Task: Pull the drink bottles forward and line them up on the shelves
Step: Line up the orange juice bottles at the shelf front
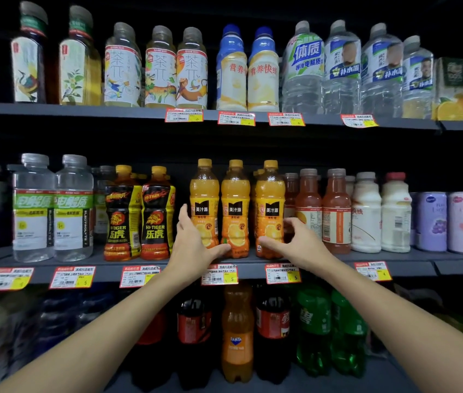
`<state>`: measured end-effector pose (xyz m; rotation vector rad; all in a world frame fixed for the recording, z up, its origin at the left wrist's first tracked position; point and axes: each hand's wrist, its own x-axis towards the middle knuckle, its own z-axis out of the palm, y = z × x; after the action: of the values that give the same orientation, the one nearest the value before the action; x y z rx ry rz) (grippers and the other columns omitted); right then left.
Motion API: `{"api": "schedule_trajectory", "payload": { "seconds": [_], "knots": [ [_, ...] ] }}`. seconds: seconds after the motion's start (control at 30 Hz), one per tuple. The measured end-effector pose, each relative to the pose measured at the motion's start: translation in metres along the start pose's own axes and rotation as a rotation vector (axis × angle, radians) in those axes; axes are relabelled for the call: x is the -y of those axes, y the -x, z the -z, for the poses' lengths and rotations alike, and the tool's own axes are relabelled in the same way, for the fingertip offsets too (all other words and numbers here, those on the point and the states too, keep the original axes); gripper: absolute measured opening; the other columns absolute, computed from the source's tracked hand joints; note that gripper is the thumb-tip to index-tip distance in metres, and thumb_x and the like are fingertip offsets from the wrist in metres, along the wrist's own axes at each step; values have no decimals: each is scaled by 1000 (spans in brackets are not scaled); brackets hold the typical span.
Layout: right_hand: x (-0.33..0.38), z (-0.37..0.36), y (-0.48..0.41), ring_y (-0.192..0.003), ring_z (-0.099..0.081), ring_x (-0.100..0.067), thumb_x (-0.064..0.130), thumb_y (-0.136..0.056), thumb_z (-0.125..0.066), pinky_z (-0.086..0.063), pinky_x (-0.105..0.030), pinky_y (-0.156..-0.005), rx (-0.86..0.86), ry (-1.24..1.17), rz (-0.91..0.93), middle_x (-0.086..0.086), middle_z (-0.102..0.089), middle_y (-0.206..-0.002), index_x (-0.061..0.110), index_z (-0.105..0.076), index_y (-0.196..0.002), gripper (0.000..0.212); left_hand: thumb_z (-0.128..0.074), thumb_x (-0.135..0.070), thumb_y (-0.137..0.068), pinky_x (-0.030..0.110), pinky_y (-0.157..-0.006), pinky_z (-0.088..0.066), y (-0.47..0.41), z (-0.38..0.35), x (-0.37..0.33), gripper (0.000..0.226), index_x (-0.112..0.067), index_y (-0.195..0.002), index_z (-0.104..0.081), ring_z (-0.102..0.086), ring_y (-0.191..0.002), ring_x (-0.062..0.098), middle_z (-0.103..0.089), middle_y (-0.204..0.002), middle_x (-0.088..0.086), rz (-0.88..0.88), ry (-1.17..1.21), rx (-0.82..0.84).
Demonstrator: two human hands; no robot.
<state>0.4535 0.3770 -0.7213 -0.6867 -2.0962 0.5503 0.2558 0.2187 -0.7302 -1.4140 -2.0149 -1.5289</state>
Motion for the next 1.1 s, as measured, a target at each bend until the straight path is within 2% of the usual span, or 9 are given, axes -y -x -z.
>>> {"api": "schedule_trajectory", "payload": {
  "seconds": [0.2, 0.3, 0.43, 0.57, 0.67, 0.83, 0.9, 1.0, 1.1],
  "knots": [
    [-1, -10, -1, -91, -57, 7, 77, -73, -69, -46, -18, -74, -34, 107, 9, 23, -61, -101, 30, -59, -122, 68, -85, -32, -76, 47, -112, -40, 1, 7, 6, 111, -21, -155, -8, -42, -137, 23, -41, -149, 6, -29, 0, 72],
    [-2, -12, 1, -104, -63, -4, 81, -72, -64, -54, -34, -90, -24, 107, 1, 17, -66, -111, 31, -60, -123, 71, -85, -29, -78, 45, -111, -41, 0, 7, 10, 106, -23, -154, -11, -44, -134, 21, -42, -146, 5, -46, 20, 63],
    [1, -14, 6, -103, -63, -6, 95, -60, -54, -54, -42, -94, -32, 137, -35, 18, -68, -110, 37, -59, -119, 83, -84, -28, -78, 40, -109, -41, -1, 1, 13, 109, -21, -155, -8, -44, -134, 22, -41, -147, 5, -40, 38, 45],
    [6, -13, 9, -107, -62, -10, 89, -58, -64, -51, -43, -97, -8, 182, -86, 18, -66, -116, 38, -54, -127, 87, -84, -32, -78, 43, -110, -39, -2, -1, 14, 113, -21, -156, -3, -40, -137, 25, -36, -150, 7, -25, 35, 34],
    [7, -13, 9, -110, -61, -11, 74, -69, -75, -50, -41, -99, 10, 192, -104, 16, -65, -120, 36, -53, -130, 75, -85, -33, -78, 42, -108, -39, -2, -3, 15, 116, -19, -157, -2, -40, -137, 26, -35, -150, 9, -22, 30, 26],
    [4, -4, 9, -114, -60, -4, 60, -83, -73, -44, -21, -86, 95, -5, -99, 21, -65, -120, 41, -55, -128, 52, -85, -33, -76, 43, -107, -41, -3, -1, 15, 111, -17, -155, -9, -43, -133, 25, -40, -145, 8, -33, 60, 36],
    [1, 1, 9, -107, -61, -1, 67, -84, -64, -44, -22, -82, 98, -74, -104, 23, -66, -112, 39, -58, -130, 53, -83, -33, -79, 44, -110, -41, -3, 1, 16, 103, -15, -154, -15, -43, -134, 24, -41, -145, 7, -33, 69, 36],
    [-4, 9, 5, -72, -61, -1, 64, -91, -57, -43, -28, -75, 105, -98, -128, 17, -65, -71, 33, -59, -131, 51, -78, -32, -84, 37, -105, -42, 0, 7, 17, 79, -20, -147, -32, -47, -128, 18, -49, -137, -2, -69, 46, 14],
    [-11, 23, -1, -68, -65, -1, 46, -94, -66, -46, -26, -74, 175, -82, -99, 13, -71, -79, 27, -60, -131, 43, -77, -28, -85, 27, -91, -41, 2, 11, 18, 63, -26, -138, -42, -53, -112, 9, -52, -114, -16, -109, 7, 5]
  ]
}}
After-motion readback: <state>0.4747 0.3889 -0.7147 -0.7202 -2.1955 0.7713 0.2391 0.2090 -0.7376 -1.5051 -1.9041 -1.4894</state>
